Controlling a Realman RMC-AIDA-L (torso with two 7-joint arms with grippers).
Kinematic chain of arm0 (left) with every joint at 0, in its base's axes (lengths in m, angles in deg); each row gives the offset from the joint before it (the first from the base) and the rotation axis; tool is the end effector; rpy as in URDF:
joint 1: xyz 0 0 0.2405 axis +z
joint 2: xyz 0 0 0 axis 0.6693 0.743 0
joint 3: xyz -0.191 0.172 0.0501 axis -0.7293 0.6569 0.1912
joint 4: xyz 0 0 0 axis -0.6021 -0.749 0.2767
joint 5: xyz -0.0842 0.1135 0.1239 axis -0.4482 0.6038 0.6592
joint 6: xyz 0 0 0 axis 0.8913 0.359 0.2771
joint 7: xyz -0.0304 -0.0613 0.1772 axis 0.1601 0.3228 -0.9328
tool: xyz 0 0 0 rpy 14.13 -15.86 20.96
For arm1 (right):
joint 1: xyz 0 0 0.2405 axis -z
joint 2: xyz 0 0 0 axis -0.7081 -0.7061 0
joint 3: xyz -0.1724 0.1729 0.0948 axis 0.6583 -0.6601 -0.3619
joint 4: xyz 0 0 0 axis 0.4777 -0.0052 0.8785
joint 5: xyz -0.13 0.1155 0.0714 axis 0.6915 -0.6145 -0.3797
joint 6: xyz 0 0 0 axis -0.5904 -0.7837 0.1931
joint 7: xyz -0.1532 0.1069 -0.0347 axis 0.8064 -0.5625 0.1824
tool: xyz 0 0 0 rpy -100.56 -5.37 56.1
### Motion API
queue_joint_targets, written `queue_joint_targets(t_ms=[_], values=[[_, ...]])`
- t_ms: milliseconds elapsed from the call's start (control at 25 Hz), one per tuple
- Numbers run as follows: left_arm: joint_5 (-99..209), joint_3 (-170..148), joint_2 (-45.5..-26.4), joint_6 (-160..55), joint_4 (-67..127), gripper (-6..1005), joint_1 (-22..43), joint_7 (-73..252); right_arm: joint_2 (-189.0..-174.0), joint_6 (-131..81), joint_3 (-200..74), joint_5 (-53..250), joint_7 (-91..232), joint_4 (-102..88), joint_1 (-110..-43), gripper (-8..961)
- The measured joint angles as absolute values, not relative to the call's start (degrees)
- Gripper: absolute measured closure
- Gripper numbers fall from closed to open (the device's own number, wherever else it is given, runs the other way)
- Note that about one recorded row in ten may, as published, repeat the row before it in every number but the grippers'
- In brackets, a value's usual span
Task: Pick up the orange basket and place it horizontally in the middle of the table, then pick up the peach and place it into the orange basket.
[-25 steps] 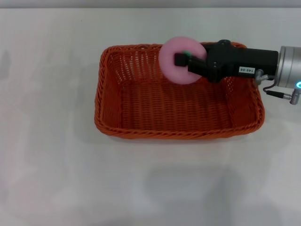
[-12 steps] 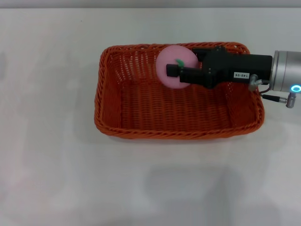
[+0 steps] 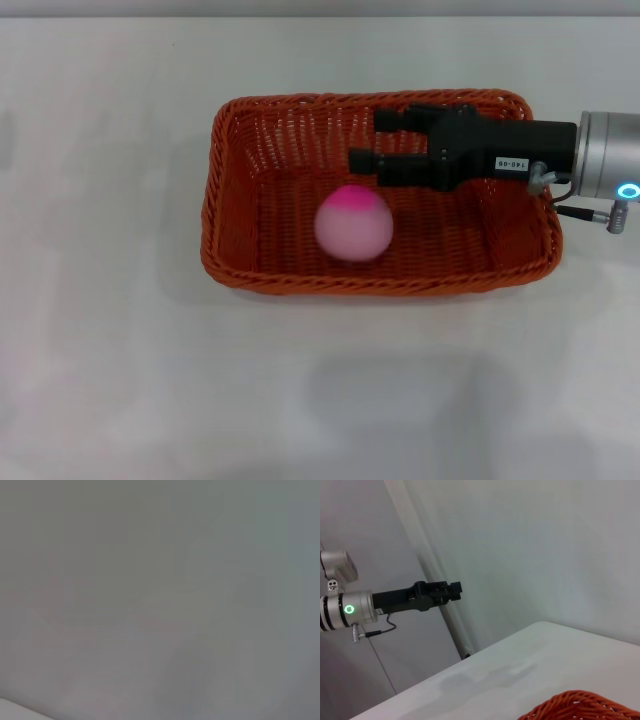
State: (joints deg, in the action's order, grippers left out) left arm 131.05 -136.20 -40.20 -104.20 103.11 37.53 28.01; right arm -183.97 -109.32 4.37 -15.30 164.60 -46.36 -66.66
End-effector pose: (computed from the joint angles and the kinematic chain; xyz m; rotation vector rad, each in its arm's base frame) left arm -0.3084 0.3590 0.0995 -1.6345 -1.1372 -0.8338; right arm 0.2156 0.3245 -0.0515 -2.6602 0.7855 0.8499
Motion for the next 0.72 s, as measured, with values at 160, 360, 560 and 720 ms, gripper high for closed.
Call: queue_joint_targets(t_ms=[160, 360, 560, 720], values=[[130.75, -136.23, -40.20, -104.31, 103.11, 570, 37.57, 27.72, -183.77, -109.18, 1.45, -16.48, 164.62, -46.64, -65.84, 131], [130.75, -136.26, -40.20, -104.32, 103.11, 570, 37.89, 27.49, -183.57, -109.53, -5.30, -16.65, 166.70, -47.05, -64.03, 96], [130.75, -136.26, -40.26, -104.32, 103.11, 570, 38.04, 27.45, -183.56, -109.23, -8.97, -16.42, 167.88, -46.63, -63.49, 101], [130.75, -136.26, -40.30, -104.32, 103.11, 570, 38.06, 27.43, -183.54, -108.30, -13.38, -16.11, 169.26, -46.43, -62.54, 106]])
